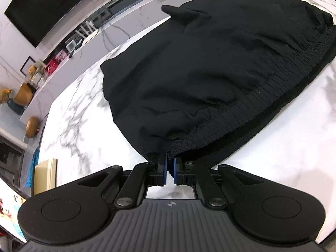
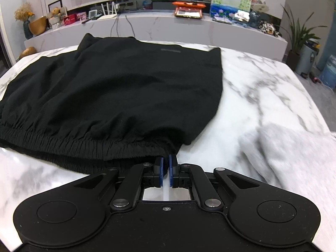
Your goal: Fold clothes
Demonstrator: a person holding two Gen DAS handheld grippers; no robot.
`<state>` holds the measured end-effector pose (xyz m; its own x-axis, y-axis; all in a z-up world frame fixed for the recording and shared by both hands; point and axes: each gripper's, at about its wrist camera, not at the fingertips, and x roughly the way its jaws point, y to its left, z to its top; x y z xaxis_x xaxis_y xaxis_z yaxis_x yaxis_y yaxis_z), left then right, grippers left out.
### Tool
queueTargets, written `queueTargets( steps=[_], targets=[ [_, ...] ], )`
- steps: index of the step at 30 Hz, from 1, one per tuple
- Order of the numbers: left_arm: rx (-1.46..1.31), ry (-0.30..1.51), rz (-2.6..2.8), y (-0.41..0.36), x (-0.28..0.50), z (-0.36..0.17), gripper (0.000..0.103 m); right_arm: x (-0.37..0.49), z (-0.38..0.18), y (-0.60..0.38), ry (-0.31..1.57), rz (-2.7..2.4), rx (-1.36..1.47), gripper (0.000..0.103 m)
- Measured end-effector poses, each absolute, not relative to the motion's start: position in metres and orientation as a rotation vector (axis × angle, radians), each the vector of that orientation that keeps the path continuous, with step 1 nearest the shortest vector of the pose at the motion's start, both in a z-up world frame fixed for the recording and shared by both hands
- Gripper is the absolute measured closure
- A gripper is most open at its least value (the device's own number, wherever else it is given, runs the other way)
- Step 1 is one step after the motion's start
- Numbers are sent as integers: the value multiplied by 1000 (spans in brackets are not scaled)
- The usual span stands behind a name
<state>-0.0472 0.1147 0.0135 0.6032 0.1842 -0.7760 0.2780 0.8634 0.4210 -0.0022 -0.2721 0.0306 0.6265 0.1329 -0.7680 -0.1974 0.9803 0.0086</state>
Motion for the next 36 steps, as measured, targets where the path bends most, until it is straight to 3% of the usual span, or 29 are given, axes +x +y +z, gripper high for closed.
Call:
queueTargets(
  steps=[14, 23, 25, 27, 36],
  targets=[
    [532, 964, 76, 138, -40, 15, 99, 69, 21, -225, 837, 264, -88, 100],
    [479, 984, -62, 115, -67, 27, 99, 77, 18, -259, 860, 258, -123, 100],
    [472, 991, -96, 107, -72, 29, 99, 76, 18, -270, 863, 221, -118, 98],
    [479, 994, -156, 89, -84, 31, 99, 74, 19, -282, 863, 190, -109, 91],
    [420, 973, -300, 38, -115, 30, 99, 22, 29, -327, 838, 133, -73, 85]
  ],
)
